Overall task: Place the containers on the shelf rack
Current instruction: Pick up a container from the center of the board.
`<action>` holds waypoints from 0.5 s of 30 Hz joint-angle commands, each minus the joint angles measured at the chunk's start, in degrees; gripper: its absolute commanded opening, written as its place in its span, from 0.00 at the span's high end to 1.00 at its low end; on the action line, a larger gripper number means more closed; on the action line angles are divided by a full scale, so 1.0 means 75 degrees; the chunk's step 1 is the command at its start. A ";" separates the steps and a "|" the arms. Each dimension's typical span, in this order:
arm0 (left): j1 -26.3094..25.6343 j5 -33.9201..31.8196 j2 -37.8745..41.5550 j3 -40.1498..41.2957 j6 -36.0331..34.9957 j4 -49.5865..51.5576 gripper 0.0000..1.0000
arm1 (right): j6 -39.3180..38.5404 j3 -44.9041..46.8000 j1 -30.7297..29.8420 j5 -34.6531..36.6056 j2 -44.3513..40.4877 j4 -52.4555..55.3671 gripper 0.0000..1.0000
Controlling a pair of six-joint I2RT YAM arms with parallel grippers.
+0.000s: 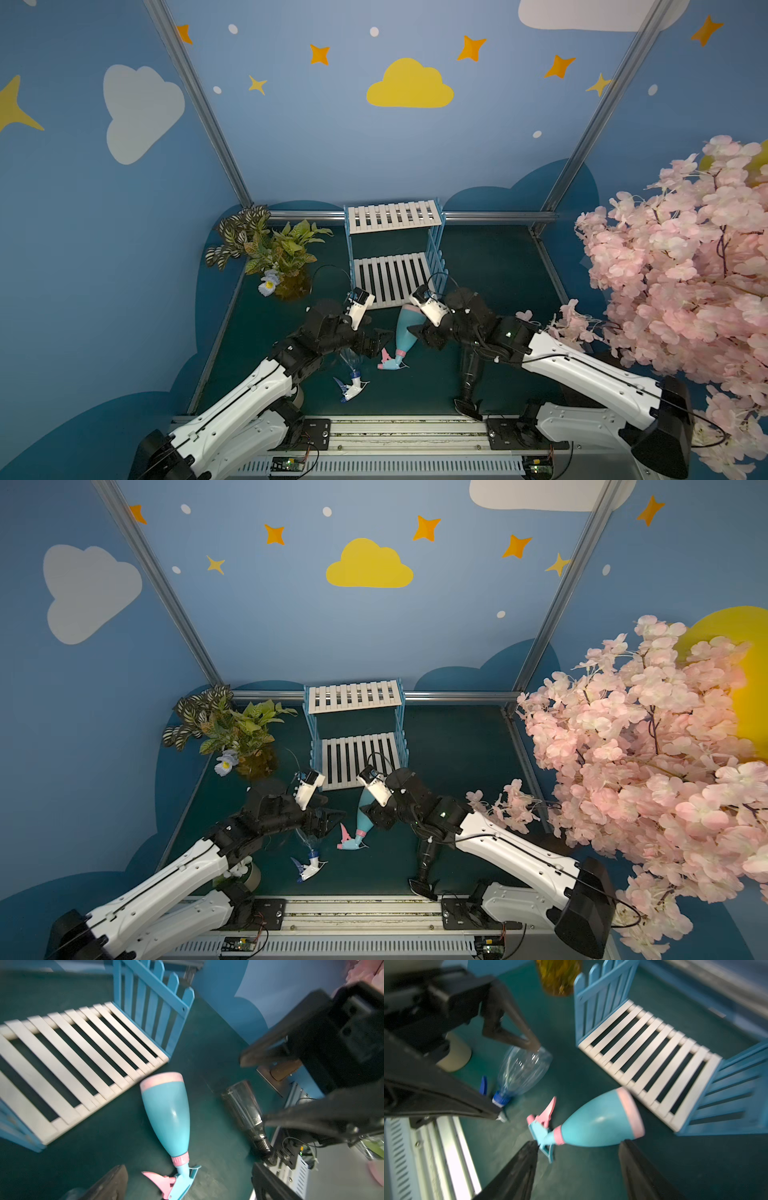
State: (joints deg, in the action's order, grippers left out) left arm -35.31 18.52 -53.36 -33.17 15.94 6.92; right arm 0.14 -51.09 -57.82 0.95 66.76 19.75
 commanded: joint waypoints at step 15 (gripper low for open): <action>-0.0449 -0.1041 -0.0049 0.0835 0.0159 -0.0957 0.01 | -0.0052 0.2735 -0.0857 -0.0054 0.0904 -0.2758 0.53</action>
State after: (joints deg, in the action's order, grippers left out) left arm -38.59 14.68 -56.29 -29.02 17.17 1.45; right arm 2.11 -29.34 -64.69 1.98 71.50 3.57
